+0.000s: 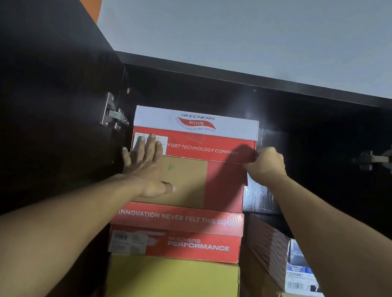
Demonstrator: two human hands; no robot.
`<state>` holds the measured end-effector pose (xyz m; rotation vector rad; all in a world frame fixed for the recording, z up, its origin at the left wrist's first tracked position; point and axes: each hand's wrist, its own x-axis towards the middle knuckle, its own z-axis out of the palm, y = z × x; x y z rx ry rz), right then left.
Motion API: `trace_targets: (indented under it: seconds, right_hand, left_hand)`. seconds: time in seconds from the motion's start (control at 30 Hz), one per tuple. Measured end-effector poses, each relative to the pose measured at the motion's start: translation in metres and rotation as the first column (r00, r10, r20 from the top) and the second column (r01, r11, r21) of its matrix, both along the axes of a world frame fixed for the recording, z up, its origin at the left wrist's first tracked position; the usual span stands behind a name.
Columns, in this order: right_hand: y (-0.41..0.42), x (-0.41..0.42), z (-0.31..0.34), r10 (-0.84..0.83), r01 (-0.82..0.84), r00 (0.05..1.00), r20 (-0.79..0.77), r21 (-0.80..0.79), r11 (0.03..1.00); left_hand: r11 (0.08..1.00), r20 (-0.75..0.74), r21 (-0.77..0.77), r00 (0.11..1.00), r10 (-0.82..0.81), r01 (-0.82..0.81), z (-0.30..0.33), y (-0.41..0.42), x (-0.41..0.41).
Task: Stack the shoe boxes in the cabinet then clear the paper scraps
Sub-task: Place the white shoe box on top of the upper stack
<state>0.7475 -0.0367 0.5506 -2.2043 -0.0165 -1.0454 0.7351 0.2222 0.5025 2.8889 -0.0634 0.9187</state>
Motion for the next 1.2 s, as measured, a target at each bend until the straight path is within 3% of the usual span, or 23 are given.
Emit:
trace_targets:
  seconds: [0.37,0.6,0.77,1.0,1.2]
  right_hand:
    - [-0.028,-0.077,-0.033,0.094,-0.113,0.981,-0.171,-0.104,0.988]
    - [-0.054,-0.153,-0.064,0.039,-0.098,0.941,-0.337,-0.161,0.982]
    - [-0.084,-0.214,-0.097,-0.047,-0.034,0.918,-0.394,-0.197,0.98]
    - [-0.128,-0.291,-0.161,-0.123,0.065,0.838,-0.531,-0.127,0.99]
    - [-0.158,-0.325,-0.224,-0.136,0.122,0.8,-0.584,-0.063,0.991]
  left_hand:
    - [0.987,-0.131,0.006,0.979,-0.157,0.159,-0.023,-0.034,-0.041]
    - [0.966,-0.204,0.044,0.949,-0.24,0.254,-0.05,-0.064,-0.076]
    - [0.875,-0.274,-0.14,0.831,-0.484,0.463,-0.084,-0.101,-0.118]
    - [0.771,-0.413,-0.161,0.668,-0.619,0.616,-0.153,-0.159,-0.166]
    - [0.734,-0.485,-0.11,0.609,-0.628,0.67,-0.209,-0.205,-0.195]
